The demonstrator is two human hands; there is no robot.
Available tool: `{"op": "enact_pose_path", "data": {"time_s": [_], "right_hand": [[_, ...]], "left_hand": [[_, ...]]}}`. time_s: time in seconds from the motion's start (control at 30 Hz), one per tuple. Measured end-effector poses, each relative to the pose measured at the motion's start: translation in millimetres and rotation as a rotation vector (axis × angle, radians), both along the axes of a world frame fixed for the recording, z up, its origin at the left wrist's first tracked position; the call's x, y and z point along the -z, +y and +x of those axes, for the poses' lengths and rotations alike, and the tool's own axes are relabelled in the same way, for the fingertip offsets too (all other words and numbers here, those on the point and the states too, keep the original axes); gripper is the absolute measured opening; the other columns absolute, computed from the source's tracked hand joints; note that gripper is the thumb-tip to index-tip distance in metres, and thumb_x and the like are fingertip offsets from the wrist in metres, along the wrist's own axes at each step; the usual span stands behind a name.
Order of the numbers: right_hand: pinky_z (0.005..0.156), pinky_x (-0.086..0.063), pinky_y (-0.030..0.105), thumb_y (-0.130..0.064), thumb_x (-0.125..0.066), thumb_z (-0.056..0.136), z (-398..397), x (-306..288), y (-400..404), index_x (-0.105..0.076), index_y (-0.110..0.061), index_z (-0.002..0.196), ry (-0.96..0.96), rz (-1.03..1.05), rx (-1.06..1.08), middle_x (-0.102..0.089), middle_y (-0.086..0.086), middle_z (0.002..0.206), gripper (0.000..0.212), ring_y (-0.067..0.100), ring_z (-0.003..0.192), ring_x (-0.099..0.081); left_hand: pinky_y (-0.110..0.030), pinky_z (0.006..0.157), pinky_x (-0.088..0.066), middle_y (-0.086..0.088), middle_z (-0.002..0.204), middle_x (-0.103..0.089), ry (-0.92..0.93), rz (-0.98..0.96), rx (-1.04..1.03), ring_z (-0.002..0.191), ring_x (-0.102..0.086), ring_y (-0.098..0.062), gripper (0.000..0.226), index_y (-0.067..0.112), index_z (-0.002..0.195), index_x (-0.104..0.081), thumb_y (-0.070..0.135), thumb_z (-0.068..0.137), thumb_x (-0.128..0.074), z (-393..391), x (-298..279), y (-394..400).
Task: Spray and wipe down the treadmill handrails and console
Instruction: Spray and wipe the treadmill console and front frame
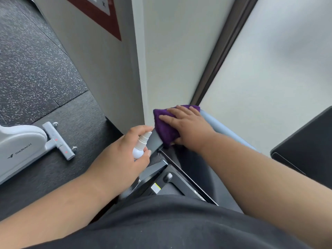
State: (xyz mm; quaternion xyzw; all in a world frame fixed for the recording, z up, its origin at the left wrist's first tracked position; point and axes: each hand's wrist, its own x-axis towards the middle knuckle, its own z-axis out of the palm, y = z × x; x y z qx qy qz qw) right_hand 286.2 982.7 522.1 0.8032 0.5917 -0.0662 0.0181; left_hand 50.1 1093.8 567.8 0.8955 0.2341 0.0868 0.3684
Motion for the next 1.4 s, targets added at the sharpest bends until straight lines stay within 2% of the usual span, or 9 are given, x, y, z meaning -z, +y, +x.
{"op": "enact_pose_path", "data": {"time_s": [0.2,0.33,0.43,0.63,0.83,1.0,1.1,1.23,1.4], "right_hand": [[0.096,-0.045,0.045,-0.059,-0.07,0.072,30.9,-13.0,-13.1,-0.027,-0.044,0.146,0.097,-0.077,0.45,-0.045,-0.002,0.136,0.086,0.029,0.12,-0.048],[0.084,-0.052,0.045,-0.06,-0.068,0.071,35.8,-17.6,-39.6,-0.043,-0.036,0.121,0.219,-0.071,0.68,-0.053,0.002,0.109,0.061,0.033,0.097,-0.058],[0.084,-0.05,0.043,-0.062,-0.065,0.077,29.7,-12.5,-59.7,-0.038,-0.037,0.136,0.16,-0.058,0.722,-0.054,0.002,0.116,0.07,0.032,0.103,-0.057],[0.1,-0.039,0.044,-0.049,-0.062,0.086,21.2,-6.1,-33.1,-0.022,-0.035,0.153,0.057,-0.032,0.52,-0.044,0.003,0.14,0.079,0.031,0.126,-0.044],[0.111,-0.028,0.045,-0.032,-0.067,0.085,2.1,-14.9,19.6,-0.018,-0.041,0.153,-0.06,-0.185,-0.034,-0.03,0.0,0.153,0.084,0.026,0.139,-0.025],[0.115,-0.025,0.047,-0.036,-0.068,0.086,-40.3,-6.9,23.9,-0.036,-0.037,0.148,-0.014,-0.098,-0.247,-0.04,-0.001,0.151,0.07,0.026,0.142,-0.028],[0.118,-0.02,0.048,-0.042,-0.065,0.087,-40.1,-0.6,14.6,-0.04,-0.036,0.145,0.035,0.001,-0.108,-0.037,-0.003,0.154,0.063,0.024,0.147,-0.022],[0.121,-0.011,0.049,-0.044,-0.063,0.089,-27.7,3.5,-8.4,-0.019,-0.039,0.154,0.087,0.032,0.181,-0.017,-0.003,0.164,0.079,0.027,0.15,-0.011],[0.117,-0.021,0.046,-0.046,-0.06,0.09,2.0,-0.7,-44.5,-0.02,-0.037,0.154,0.039,0.073,0.535,-0.025,0.002,0.161,0.076,0.029,0.146,-0.023]], "left_hand": [[0.002,0.072,-0.035,0.031,0.107,-0.054,-0.007,0.004,0.028,0.09,-0.054,0.009,0.055,0.065,0.121,-0.037,0.035,0.085,-0.065,12.2,-1.0,-1.0],[0.003,0.073,-0.034,0.031,0.107,-0.054,-0.018,0.018,0.045,0.09,-0.054,0.011,0.054,0.067,0.121,-0.036,0.038,0.084,-0.063,11.6,-1.3,-4.7],[0.002,0.072,-0.036,0.028,0.104,-0.057,-0.028,0.002,0.064,0.089,-0.056,0.007,0.059,0.073,0.118,-0.033,0.035,0.086,-0.065,5.8,2.0,-4.9],[0.003,0.071,-0.036,0.028,0.103,-0.059,-0.063,0.018,0.013,0.085,-0.059,0.006,0.063,0.075,0.117,-0.032,0.034,0.084,-0.066,-2.7,4.4,-5.8],[-0.001,0.068,-0.04,0.024,0.1,-0.062,-0.104,0.038,0.017,0.087,-0.061,0.001,0.063,0.075,0.117,-0.032,0.033,0.083,-0.066,-2.7,1.1,-1.1],[0.004,0.073,-0.036,0.027,0.101,-0.063,-0.169,0.039,0.08,0.092,-0.059,0.012,0.061,0.06,0.125,-0.041,0.027,0.082,-0.069,15.6,-6.4,-5.9],[0.001,0.074,-0.038,0.024,0.1,-0.065,-0.187,0.039,0.146,0.091,-0.061,0.006,0.07,0.071,0.123,-0.035,0.025,0.083,-0.07,35.1,-9.9,-9.5],[-0.002,0.071,-0.041,0.017,0.095,-0.065,-0.205,0.02,0.202,0.086,-0.063,-0.002,0.07,0.069,0.122,-0.037,0.02,0.085,-0.071,53.6,-9.0,-15.3],[-0.001,0.066,-0.04,0.016,0.091,-0.065,-0.197,-0.014,0.211,0.077,-0.063,-0.003,0.064,0.07,0.12,-0.036,0.027,0.083,-0.067,66.0,-2.8,-26.8]]}}
